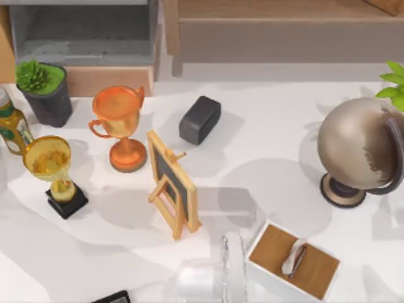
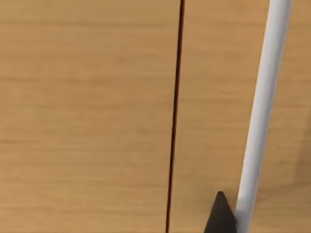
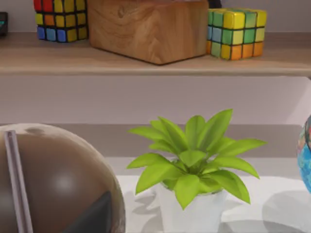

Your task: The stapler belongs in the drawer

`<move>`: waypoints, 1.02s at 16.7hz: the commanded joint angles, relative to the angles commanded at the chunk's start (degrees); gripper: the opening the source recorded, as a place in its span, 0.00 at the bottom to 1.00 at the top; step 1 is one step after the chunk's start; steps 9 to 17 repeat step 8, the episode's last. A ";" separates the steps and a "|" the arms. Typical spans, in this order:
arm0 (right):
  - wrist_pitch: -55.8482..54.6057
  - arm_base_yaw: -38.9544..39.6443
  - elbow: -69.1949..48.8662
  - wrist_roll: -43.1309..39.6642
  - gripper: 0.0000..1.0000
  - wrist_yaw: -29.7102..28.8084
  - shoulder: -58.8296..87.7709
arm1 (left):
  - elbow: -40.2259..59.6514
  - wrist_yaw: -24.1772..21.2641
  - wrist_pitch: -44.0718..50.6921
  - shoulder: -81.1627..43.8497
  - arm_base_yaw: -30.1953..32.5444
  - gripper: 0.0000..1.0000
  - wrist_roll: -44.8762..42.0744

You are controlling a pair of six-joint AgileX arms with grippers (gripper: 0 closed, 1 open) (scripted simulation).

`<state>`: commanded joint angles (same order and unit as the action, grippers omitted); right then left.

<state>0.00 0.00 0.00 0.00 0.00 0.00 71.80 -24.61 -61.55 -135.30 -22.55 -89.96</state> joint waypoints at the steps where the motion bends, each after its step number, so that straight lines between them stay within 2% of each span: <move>1: 0.00 0.00 0.00 0.00 1.00 0.00 0.00 | 0.00 0.00 0.00 0.00 0.00 0.90 0.00; 2: 0.00 0.00 0.00 0.00 1.00 0.00 0.00 | 0.00 0.00 0.00 0.00 0.00 0.98 0.00; 3: 0.00 0.00 0.00 0.00 1.00 0.00 0.00 | 0.00 0.00 0.00 0.00 0.00 1.00 0.00; 17: 0.00 0.00 0.00 0.00 1.00 0.00 0.00 | 0.00 0.00 0.00 0.00 0.00 1.00 0.00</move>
